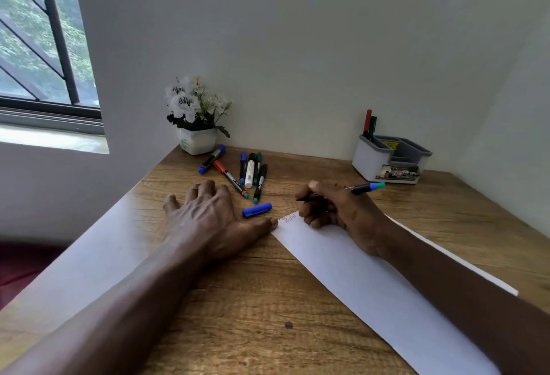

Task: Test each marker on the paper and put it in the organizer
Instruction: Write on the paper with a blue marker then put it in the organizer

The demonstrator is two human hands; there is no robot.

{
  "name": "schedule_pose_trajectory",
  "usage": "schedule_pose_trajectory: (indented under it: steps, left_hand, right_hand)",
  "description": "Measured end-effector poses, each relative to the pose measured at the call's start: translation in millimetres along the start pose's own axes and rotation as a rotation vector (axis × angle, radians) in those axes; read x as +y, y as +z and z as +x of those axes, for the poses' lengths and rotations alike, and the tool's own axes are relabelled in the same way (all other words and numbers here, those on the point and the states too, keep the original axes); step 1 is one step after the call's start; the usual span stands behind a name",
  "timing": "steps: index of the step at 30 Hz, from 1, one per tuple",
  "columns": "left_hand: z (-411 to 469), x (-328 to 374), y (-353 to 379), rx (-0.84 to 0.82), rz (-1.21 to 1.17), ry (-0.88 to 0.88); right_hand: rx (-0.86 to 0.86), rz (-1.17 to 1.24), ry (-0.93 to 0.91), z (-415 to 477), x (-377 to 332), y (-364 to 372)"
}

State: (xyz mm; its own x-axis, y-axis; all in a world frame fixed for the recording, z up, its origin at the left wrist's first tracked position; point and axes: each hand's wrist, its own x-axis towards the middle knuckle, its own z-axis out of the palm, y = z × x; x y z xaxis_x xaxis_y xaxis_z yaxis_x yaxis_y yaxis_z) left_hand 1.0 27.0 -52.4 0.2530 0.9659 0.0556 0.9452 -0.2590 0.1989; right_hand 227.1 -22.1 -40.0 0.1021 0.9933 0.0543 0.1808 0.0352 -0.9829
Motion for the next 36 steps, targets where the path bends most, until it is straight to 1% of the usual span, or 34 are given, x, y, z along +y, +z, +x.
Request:
schedule_pose_trajectory:
  steps: [4,8,11,14,21,29,36]
  left_hand:
    - [1,0,1,0.003,-0.002,0.006]
    - [2,-1,1,-0.011,-0.010,0.009]
    - [2,-1,1,-0.016,-0.015,0.013]
    - [3,-1,1,-0.021,-0.018,0.013]
    - [3,-3,2,-0.003,-0.012,0.019]
    - [4,-3,3,0.000,-0.012,0.013]
    - [4,-2,2,-0.002,-0.022,0.009]
  right_hand:
    - [-0.008,-0.180,-0.043,-1,-1,-2]
    - [-0.034,-0.195,-0.022,-1,-3,-7]
    - [0.024,-0.177,-0.041,-1,2,-3]
    - [0.102,-0.219,-0.102,-1,7,-1]
    - [0.143,-0.351,-0.147,-1,7,1]
    - [0.130,-0.404,-0.176,1,8,2]
    - [0.148,-0.337,-0.154,1,9,2]
